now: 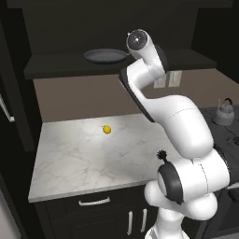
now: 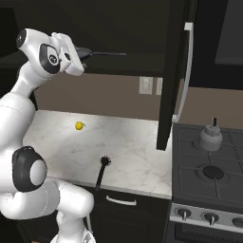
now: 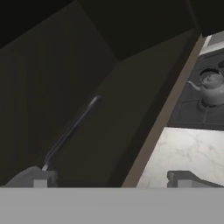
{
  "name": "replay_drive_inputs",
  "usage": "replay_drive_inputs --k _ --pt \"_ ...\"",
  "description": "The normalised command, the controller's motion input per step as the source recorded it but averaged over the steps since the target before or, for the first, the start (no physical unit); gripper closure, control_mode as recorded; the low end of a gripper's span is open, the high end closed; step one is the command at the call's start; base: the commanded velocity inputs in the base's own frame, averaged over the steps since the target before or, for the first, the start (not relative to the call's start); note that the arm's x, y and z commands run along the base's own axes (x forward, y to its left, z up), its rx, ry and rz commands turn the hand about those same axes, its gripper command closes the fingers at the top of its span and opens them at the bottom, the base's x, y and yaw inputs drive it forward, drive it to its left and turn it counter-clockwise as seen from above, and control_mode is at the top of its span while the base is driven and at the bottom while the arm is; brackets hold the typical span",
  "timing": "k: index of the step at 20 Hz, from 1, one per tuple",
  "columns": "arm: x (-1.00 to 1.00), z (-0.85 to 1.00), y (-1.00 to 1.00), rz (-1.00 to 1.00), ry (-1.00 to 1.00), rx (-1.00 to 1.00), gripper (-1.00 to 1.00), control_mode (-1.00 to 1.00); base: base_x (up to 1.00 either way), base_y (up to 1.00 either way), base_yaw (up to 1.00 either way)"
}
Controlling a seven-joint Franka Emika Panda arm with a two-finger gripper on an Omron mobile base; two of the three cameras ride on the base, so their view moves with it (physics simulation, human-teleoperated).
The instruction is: Pick the pan from the cabinet and place it on the stove. Then turn on the stove burner for the pan.
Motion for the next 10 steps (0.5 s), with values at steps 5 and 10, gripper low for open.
replay_drive_inputs --k 5,10 --pt "0.37 0.0 0.01 -0.03 0.01 0.01 -1.0 -1.0 0.0 0.0 0.0" --pt "0.36 0.0 0.0 -0.05 0.0 0.01 -1.0 -1.0 0.0 0.0 0.0"
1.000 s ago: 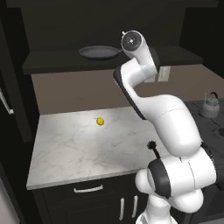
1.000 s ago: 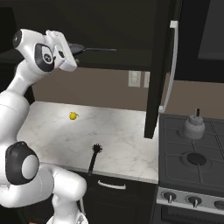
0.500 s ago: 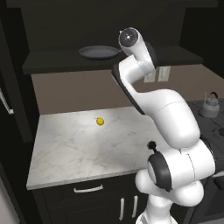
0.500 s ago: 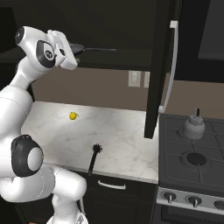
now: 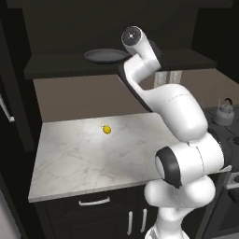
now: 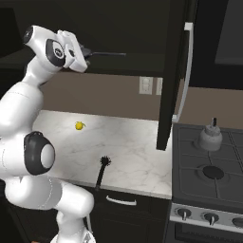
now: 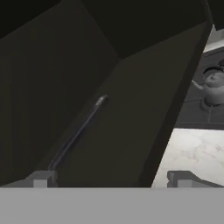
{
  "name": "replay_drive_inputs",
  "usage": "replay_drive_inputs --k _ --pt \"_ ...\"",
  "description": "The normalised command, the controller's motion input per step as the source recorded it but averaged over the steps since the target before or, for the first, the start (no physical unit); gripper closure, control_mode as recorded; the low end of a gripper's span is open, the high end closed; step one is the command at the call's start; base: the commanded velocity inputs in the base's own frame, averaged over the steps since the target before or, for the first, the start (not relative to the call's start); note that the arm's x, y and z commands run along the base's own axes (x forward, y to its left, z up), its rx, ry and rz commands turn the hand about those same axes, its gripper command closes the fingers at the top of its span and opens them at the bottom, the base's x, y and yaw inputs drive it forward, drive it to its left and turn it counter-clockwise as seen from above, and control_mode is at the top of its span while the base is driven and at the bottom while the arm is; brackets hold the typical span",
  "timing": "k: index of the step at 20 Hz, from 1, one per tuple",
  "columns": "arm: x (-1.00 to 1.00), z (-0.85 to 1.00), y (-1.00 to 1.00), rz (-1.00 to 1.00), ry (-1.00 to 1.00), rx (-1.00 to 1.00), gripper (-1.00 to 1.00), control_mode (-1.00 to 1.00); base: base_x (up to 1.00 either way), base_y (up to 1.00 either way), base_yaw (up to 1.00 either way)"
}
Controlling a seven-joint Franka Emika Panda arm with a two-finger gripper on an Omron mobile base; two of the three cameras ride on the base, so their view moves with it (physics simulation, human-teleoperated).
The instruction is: Pick the pan from the cabinet and place it on the stove. Then turn on the stove burner for the pan.
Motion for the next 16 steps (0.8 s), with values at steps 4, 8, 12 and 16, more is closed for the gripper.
replay_drive_inputs --k 4,8,12,16 --pt "0.38 0.0 -0.07 -0.04 0.0 0.03 -1.0 -1.0 0.0 0.0 0.0" --pt "0.37 0.0 -0.15 -0.04 0.0 0.05 -1.0 -1.0 0.0 0.0 0.0" --pt "0.36 0.0 -0.18 -0.07 0.0 0.05 -1.0 -1.0 0.0 0.0 0.0" --pt "0.36 0.0 -0.14 -0.11 0.04 0.01 -1.0 -1.0 0.0 0.0 0.0"
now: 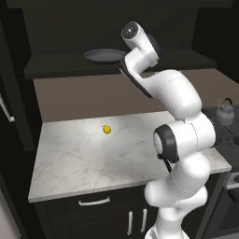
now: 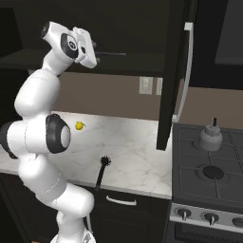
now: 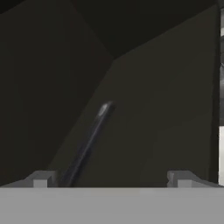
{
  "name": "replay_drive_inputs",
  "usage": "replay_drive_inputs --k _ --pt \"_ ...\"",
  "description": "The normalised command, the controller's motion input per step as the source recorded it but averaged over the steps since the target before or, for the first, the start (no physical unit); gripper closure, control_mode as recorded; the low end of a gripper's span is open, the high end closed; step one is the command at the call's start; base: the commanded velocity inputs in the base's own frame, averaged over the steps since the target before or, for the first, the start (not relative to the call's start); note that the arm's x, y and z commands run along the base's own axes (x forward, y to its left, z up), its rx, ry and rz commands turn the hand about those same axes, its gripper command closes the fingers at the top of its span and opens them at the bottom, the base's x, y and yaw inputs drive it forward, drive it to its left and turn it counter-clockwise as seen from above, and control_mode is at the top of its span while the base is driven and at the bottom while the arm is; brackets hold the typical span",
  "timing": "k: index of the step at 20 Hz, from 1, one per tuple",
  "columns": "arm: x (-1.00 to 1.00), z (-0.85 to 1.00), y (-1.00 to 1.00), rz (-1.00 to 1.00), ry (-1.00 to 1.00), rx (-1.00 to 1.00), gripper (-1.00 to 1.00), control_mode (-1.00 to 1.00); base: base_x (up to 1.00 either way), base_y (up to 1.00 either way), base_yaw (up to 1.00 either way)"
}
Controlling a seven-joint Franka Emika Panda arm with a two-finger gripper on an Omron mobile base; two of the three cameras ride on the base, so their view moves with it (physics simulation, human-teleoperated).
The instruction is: Pick the pan from the cabinet and place it on the stove. Then turn on the stove burner for the pan.
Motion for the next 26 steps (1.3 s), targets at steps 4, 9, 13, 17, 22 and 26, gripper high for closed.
replay_drive_inputs --k 4,9,13,17,22,26 --pt "0.43 -0.01 -0.08 -0.18 0.1 0.0 -1.0 -1.0 0.0 0.0 0.0" --pt "0.48 -0.03 0.0 -0.18 0.13 0.0 -1.0 -1.0 0.0 0.0 0.0" --pt "0.47 -0.07 0.0 -0.12 0.11 0.0 -1.0 -1.0 0.0 0.0 0.0" --pt "0.28 -0.09 -0.03 -0.02 0.08 0.0 -1.0 -1.0 0.0 0.0 0.0" --pt "0.33 -0.14 0.0 0.0 0.05 0.0 -1.0 -1.0 0.0 0.0 0.0" --pt "0.21 -0.17 -0.01 0.0 0.03 0.0 -1.0 -1.0 0.0 0.0 0.0"
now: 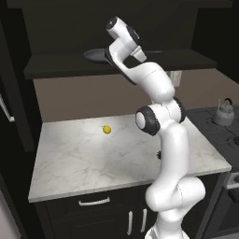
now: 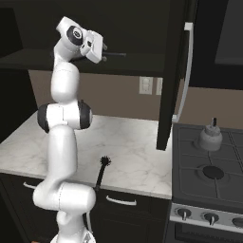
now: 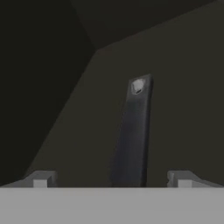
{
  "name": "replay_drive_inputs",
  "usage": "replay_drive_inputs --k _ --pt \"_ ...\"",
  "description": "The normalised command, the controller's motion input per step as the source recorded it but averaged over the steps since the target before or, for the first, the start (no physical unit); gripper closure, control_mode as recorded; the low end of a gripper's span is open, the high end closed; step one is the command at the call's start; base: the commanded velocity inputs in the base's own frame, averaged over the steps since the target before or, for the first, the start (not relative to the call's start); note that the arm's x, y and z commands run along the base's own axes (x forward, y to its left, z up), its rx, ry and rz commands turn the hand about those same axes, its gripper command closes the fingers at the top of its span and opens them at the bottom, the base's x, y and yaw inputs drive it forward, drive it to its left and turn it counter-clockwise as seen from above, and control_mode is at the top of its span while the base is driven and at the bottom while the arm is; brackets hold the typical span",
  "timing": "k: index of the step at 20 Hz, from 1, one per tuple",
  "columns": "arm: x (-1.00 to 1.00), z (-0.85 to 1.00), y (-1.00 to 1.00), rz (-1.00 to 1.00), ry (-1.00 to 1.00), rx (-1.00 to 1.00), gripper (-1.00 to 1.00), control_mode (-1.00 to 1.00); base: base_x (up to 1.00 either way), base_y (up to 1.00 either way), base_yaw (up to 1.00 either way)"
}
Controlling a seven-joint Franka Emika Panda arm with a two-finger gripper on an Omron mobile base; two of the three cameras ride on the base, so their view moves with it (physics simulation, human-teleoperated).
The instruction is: Pick the pan from the cabinet and place it on the stove. Then turn on the stove burner for the pan.
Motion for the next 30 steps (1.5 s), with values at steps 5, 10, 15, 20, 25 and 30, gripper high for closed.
replay_drive_inputs --k 5,10,15,20,25,30 --pt "0.1 -0.26 -0.06 0.0 0.03 0.03 -1.0 -1.0 0.0 0.0 0.0" --pt "0.04 -0.35 -0.05 0.0 0.04 0.03 -1.0 -1.0 0.0 0.0 0.0" --pt "0.0 -0.39 -0.02 0.0 0.03 0.05 -1.0 -1.0 0.0 0.0 0.0" --pt "0.0 -0.48 0.0 0.0 0.01 0.03 1.0 -1.0 0.0 0.0 0.0" --pt "0.02 -0.46 0.0 0.01 0.01 0.01 1.0 -1.0 0.0 0.0 0.0" --pt "-0.01 -0.25 0.0 0.04 -0.06 0.02 1.0 -1.0 0.0 0.0 0.0"
